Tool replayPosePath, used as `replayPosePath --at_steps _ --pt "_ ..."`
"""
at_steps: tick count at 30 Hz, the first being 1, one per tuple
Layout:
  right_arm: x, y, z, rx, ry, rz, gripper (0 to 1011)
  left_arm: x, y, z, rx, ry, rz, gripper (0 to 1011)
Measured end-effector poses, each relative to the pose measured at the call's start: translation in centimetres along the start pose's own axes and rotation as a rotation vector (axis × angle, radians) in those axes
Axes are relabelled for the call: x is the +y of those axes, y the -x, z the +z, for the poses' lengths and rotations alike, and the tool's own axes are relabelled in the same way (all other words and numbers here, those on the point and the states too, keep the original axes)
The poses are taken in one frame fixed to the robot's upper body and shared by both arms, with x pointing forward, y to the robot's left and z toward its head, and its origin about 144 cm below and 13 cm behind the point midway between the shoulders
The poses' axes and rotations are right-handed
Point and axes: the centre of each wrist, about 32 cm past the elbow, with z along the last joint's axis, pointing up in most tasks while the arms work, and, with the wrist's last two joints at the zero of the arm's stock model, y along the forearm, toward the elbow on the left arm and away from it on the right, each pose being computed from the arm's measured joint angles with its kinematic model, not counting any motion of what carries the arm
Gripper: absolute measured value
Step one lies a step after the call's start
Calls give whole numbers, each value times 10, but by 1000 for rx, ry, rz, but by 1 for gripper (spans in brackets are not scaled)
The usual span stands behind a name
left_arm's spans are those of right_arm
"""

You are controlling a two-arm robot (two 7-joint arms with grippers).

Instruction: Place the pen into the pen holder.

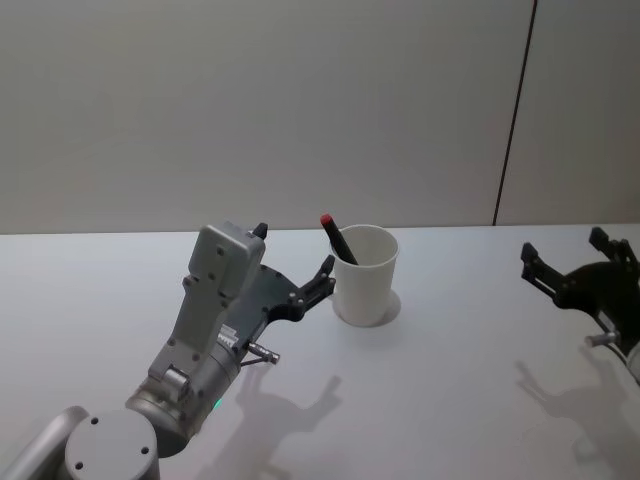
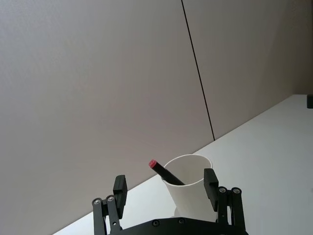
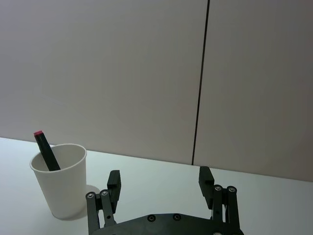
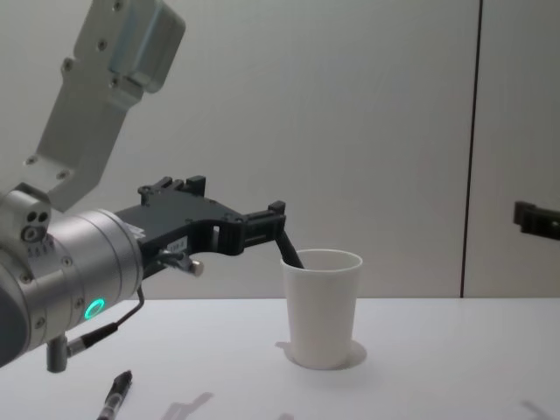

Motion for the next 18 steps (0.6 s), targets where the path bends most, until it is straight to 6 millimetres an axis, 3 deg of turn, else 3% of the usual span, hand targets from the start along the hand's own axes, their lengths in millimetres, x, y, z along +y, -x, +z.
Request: replayPosePath --at_steps 18 --pt "-20 -9 4 -7 53 -27 1001 0 0 0 0 0 0 1000"
